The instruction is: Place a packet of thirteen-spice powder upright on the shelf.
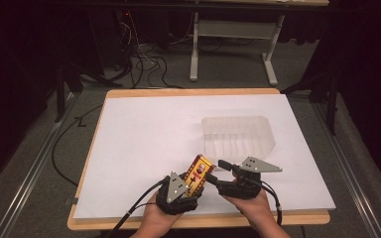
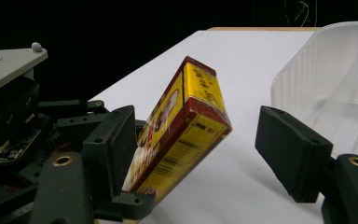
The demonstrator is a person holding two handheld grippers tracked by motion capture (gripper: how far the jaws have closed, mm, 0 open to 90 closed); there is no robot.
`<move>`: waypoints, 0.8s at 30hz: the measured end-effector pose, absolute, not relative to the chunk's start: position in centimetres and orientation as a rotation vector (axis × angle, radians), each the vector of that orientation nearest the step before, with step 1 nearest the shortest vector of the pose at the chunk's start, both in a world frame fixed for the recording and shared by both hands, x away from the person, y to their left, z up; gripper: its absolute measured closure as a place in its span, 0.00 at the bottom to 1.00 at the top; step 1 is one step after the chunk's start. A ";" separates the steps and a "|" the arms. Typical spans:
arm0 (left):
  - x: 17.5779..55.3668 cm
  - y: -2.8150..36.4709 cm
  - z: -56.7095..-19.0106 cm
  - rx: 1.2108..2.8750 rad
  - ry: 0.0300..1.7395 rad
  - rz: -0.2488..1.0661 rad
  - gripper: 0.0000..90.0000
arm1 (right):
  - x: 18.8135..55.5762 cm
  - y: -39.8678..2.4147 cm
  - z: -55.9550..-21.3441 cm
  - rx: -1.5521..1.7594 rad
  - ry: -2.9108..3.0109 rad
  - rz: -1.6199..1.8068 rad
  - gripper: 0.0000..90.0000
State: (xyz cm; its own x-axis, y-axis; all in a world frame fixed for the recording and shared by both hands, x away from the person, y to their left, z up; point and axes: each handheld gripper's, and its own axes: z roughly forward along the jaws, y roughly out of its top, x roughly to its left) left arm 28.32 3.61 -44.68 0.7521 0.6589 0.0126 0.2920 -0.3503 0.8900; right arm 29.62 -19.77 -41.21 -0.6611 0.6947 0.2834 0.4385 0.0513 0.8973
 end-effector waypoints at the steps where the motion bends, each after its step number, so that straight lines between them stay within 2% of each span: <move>1: 28.3 3.5 -44.7 1.946 0.718 0.458 0.36 | 29.6 -19.7 -41.3 1.162 2.106 1.652 0.33; 15: 27.7 2.9 -44.6 1.937 0.689 0.473 0.36 | 29.9 -19.2 -41.8 1.190 2.136 1.678 0.37; 24: 27.6 2.9 -44.6 1.933 0.685 0.489 0.36 | 30.0 -19.1 -42.0 1.210 2.139 1.684 0.44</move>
